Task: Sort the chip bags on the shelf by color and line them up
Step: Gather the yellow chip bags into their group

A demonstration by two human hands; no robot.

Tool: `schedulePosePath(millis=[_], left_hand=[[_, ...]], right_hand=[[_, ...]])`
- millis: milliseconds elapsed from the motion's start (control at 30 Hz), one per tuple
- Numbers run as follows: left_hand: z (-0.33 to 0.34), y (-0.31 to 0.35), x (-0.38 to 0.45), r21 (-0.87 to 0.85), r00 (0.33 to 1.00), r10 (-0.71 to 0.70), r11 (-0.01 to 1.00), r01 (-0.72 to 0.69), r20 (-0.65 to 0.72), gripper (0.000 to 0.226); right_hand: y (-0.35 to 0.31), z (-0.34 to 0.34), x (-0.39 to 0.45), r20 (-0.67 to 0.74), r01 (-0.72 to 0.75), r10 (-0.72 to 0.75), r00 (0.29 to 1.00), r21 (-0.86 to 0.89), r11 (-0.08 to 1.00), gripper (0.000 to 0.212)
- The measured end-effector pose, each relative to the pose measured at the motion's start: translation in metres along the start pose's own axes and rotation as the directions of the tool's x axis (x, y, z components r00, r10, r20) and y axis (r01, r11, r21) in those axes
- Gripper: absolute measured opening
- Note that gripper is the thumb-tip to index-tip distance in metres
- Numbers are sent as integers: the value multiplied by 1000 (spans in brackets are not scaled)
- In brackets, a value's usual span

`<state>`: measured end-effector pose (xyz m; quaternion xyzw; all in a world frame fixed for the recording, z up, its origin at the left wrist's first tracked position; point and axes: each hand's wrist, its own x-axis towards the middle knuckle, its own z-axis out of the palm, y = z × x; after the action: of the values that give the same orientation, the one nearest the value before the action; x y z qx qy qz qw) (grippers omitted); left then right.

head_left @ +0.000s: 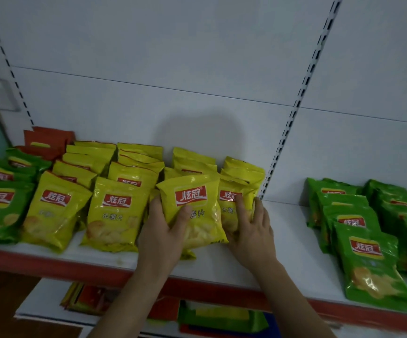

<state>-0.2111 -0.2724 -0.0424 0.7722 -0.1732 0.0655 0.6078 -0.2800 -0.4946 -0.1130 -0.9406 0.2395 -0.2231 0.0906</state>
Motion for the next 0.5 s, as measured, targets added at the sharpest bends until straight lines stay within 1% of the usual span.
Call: schedulePosePath(millis=[67,133,233,267,300,367,433,500], left_hand=[[4,2,-1,6,1000,-4,1000,4,5,57],[9,5,-2,18,1000,9,1000,-9,10,52],[17,9,-5,23,999,15,1000,-16,29,54],[21,10,-6,17,999,16,1000,-16,35,56],[26,11,-6,10,999,18,1000,-19,40,58],[36,14,-8,-22,998,22,1000,-21,66,61],[46,16,-13,-47,994,34,998,-29,108,63],[55,21,-18,-18,988,67,998,-65,141,68]], right_hand=[[-1,-7,1,-5,1,-1,1000,46,999,104],[-3,-20,-3,-43,2,3,999,122,993,99],[-4,-42,-14,-172,53,-13,985,232,971,77],[-6,-50,-18,-207,61,2,978,296,953,69],[-9,-58,-23,-208,62,20,978,380,923,64],[-20,-72,-32,-116,60,2,993,526,849,66],[-30,-78,-39,-61,75,-49,997,556,828,75],[-30,-74,-43,-71,97,-69,995,544,834,78]])
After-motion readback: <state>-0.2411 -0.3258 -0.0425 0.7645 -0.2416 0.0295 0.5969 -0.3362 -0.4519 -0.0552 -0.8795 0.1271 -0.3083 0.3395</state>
